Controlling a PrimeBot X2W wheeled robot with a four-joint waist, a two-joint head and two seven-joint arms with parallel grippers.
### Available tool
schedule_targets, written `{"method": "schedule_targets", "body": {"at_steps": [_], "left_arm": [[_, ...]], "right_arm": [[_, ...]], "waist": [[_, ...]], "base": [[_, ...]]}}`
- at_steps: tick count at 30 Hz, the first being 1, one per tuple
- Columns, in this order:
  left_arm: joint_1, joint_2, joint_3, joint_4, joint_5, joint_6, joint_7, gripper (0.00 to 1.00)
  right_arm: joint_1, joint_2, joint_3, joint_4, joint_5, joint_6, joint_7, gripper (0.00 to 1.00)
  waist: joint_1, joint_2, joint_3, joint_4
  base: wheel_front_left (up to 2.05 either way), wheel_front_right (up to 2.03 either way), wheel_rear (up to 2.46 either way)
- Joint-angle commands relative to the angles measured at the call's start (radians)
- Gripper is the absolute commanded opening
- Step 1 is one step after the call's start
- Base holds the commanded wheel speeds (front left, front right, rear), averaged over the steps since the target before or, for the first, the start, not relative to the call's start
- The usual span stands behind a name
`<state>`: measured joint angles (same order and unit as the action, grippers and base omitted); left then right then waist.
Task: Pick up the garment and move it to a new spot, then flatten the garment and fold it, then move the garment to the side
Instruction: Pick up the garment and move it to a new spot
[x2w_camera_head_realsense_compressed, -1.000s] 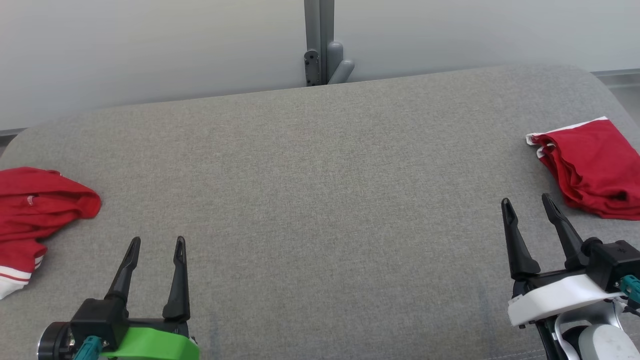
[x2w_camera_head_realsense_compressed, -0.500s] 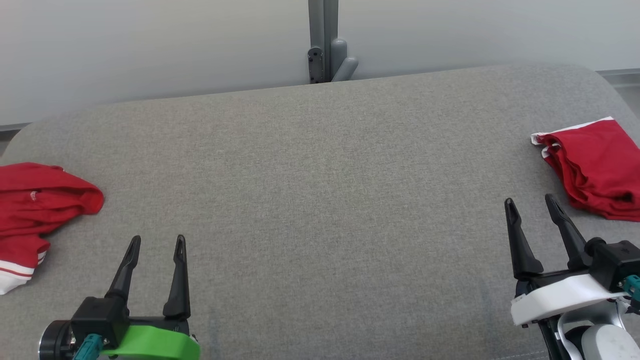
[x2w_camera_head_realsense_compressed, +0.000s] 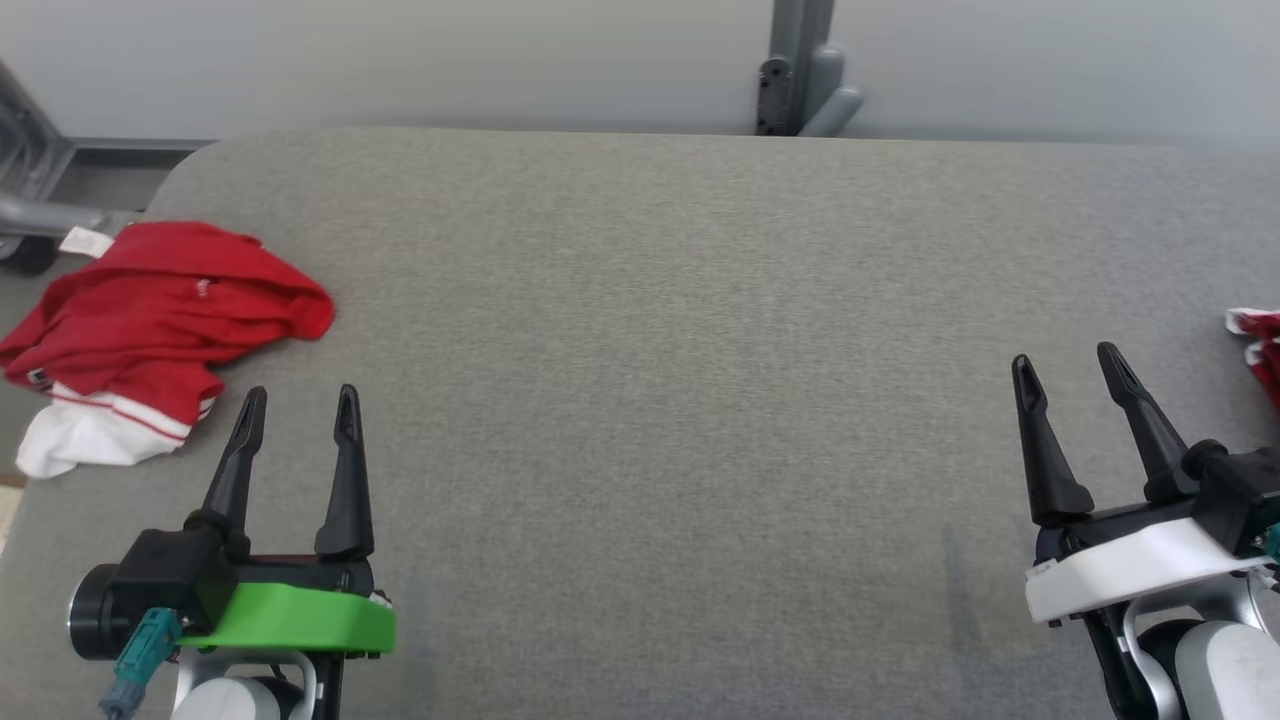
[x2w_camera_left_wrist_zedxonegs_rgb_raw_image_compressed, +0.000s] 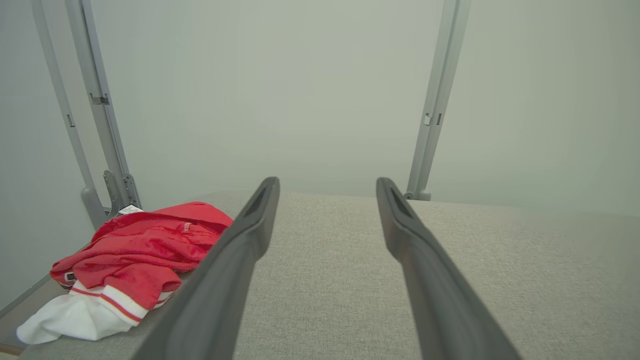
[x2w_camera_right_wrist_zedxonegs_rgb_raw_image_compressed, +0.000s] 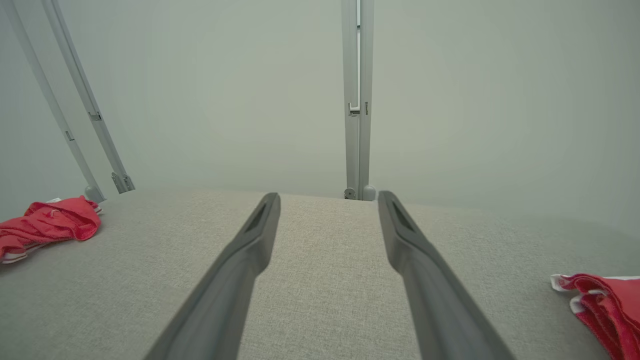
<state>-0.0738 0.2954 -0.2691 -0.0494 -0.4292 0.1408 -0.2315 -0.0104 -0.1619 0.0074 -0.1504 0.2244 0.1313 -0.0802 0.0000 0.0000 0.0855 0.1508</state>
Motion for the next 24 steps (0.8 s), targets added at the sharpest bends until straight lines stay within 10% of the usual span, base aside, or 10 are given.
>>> {"method": "schedule_targets", "body": {"at_steps": [1,12,24], "left_arm": [[-0.013,-0.002,0.006,0.007,-0.003,0.001,-0.007,1.00],[-0.001,-0.019,0.033,0.039,-0.013,-0.005,-0.027,1.00],[0.001,-0.027,0.045,0.037,-0.007,-0.017,-0.033,1.00]], "right_arm": [[-0.011,-0.001,0.004,-0.009,-0.008,-0.001,0.003,1.00],[-0.016,0.001,0.035,-0.031,-0.006,-0.001,0.034,1.00],[0.000,0.008,0.032,-0.032,-0.001,-0.001,0.038,1.00]], "waist": [[0.0000,0.0000,0.033,0.120],[0.0000,0.0000,0.023,0.309],[0.0000,0.0000,0.016,0.348]], "base": [[0.00,0.00,0.00],[0.00,0.00,0.00],[0.00,0.00,0.00]]}}
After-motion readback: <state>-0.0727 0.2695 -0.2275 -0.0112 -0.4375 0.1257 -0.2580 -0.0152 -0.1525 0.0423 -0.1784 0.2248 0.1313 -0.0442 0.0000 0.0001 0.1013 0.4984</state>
